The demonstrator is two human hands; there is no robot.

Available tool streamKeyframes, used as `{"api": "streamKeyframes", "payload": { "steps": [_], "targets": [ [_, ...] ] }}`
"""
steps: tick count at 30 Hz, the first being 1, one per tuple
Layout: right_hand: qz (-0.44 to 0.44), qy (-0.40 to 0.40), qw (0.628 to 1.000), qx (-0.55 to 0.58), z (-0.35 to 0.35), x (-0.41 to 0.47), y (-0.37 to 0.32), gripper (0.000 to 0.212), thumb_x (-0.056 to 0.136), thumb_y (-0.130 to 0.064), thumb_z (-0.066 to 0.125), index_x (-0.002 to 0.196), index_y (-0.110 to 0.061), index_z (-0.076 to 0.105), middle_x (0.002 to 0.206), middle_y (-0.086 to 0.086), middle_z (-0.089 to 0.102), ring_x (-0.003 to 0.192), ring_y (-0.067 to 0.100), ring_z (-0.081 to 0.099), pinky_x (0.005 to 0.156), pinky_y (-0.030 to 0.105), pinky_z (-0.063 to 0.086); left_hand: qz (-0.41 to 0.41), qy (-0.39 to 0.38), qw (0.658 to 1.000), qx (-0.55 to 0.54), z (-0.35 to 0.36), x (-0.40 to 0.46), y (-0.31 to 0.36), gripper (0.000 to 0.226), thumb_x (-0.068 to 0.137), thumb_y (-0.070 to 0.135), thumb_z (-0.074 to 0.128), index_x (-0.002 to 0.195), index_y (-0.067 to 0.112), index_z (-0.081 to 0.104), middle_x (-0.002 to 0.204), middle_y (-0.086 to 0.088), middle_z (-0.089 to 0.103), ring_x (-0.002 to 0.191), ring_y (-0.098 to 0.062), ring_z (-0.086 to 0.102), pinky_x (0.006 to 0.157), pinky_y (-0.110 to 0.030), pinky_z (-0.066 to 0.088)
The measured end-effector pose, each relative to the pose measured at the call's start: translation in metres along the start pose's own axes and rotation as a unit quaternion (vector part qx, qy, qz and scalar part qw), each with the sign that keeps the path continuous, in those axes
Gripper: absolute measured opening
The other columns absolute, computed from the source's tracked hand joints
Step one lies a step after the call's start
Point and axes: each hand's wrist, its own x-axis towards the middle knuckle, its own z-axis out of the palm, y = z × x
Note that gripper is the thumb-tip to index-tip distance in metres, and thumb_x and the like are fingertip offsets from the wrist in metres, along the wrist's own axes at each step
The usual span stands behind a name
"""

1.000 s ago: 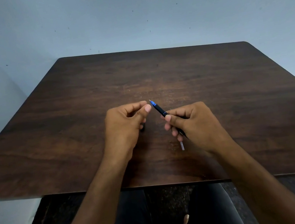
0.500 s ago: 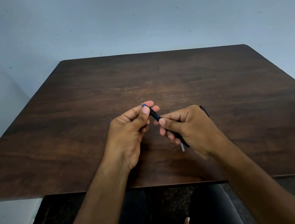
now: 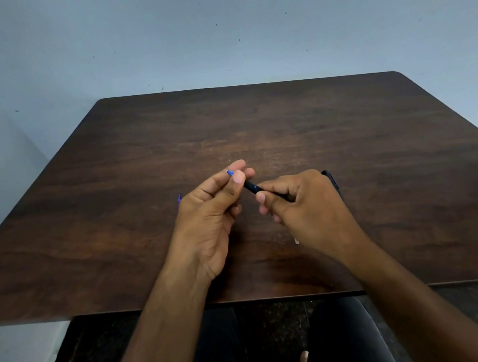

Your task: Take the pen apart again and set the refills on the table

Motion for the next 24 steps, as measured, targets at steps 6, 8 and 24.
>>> {"api": "streamKeyframes", "payload": {
  "steps": [6, 8, 24],
  "targets": [
    [-0.003, -0.006, 1.000, 0.007, -0.0014, 0.0020, 0.0032, 0.016, 0.096, -0.023, 0.066, 0.089, -0.017, 0.079, 0.067, 0.010, 0.074, 0.060, 0.036, 0.067, 0.051, 0.050, 0.055, 0.015, 0.036, 0.999, -0.001, 0.0034, -0.0016, -0.0002, 0.021, 0.075, 0.023, 0.077, 0.092, 0.011, 0.080, 0.098, -0.009, 0.077, 0.066, -0.007, 0.050, 0.060, -0.021, 0.038],
    [-0.010, -0.001, 1.000, 0.004, -0.0001, 0.0023, 0.0047, 0.011, 0.095, -0.024, 0.068, 0.092, -0.022, 0.079, 0.067, 0.002, 0.075, 0.059, 0.029, 0.069, 0.053, 0.047, 0.057, 0.022, 0.067, 0.997, 0.004, 0.0051, -0.0015, 0.0000, 0.021, 0.067, 0.029, 0.082, 0.080, 0.011, 0.080, 0.089, -0.008, 0.075, 0.063, -0.009, 0.046, 0.057, -0.022, 0.037],
    [-0.040, 0.012, 0.999, 0.000, -0.0043, 0.0077, 0.0052, 0.020, 0.089, -0.016, 0.075, 0.108, -0.020, 0.079, 0.059, -0.031, 0.060, 0.062, -0.018, 0.061, 0.059, 0.003, 0.044, 0.010, 0.024, 1.000, -0.008, 0.0019, -0.0042, 0.0016, 0.029, 0.078, 0.021, 0.074, 0.105, 0.011, 0.076, 0.108, -0.009, 0.076, 0.080, -0.009, 0.056, 0.064, -0.022, 0.037]
  ]
}}
